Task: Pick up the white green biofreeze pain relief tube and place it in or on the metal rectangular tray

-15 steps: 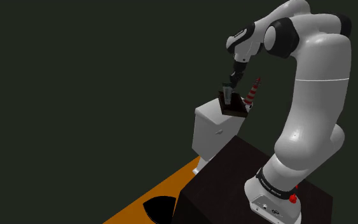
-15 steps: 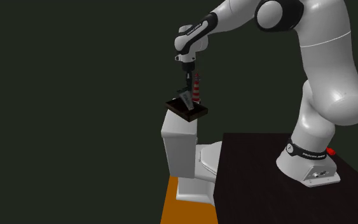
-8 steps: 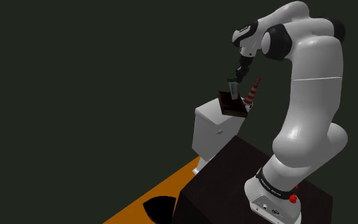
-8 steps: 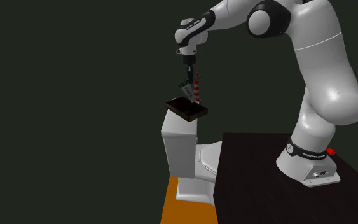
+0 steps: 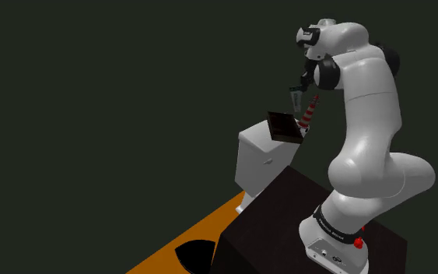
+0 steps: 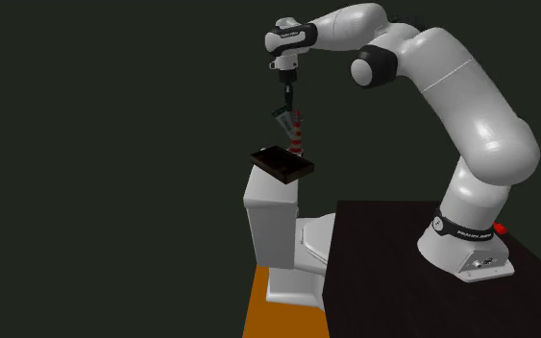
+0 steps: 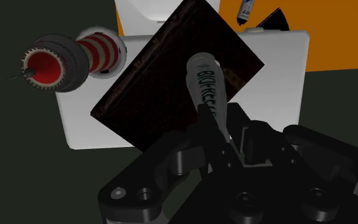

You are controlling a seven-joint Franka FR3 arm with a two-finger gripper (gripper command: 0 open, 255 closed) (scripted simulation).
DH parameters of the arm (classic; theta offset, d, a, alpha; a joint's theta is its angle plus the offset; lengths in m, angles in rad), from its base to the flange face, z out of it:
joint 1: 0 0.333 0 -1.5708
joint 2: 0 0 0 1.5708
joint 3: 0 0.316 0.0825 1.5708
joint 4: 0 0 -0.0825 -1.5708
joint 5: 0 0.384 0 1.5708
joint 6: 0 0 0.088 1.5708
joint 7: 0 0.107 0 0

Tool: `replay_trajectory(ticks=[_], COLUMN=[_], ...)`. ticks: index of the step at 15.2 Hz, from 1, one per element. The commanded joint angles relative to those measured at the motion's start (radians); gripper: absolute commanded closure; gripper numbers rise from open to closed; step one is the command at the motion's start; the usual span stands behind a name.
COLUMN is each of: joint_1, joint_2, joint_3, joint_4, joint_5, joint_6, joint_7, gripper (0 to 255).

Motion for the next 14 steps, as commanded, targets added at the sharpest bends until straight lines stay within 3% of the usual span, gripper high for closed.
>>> replay_trajectory(ticks=[1, 6, 14], joint_1=[-0.128, -0.08, -0.046], joint_2=[0.165, 0.115, 0.103], joint_3=[0.03, 0.021, 0.018], joint_4=[0.346, 0.173, 0.032], joint_5=[0.032, 0.023, 0.025], joint_6=[-0.16, -0.049, 0.069], joint_7=[0.009, -0.01, -0.024], gripper=[255, 255, 255])
